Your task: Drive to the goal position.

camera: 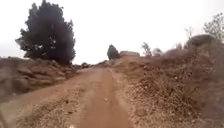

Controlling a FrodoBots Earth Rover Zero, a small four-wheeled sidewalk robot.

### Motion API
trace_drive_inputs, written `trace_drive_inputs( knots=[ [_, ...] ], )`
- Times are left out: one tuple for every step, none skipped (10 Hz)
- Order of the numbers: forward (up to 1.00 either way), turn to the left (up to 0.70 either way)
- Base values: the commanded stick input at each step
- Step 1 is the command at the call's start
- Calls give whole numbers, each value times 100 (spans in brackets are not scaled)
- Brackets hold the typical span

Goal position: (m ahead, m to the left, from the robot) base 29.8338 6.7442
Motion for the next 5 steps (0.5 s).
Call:
trace_drive_inputs(
  knots=[
    [50,0],
    [50,0],
    [50,0],
    [50,0],
    [50,0]
  ],
)
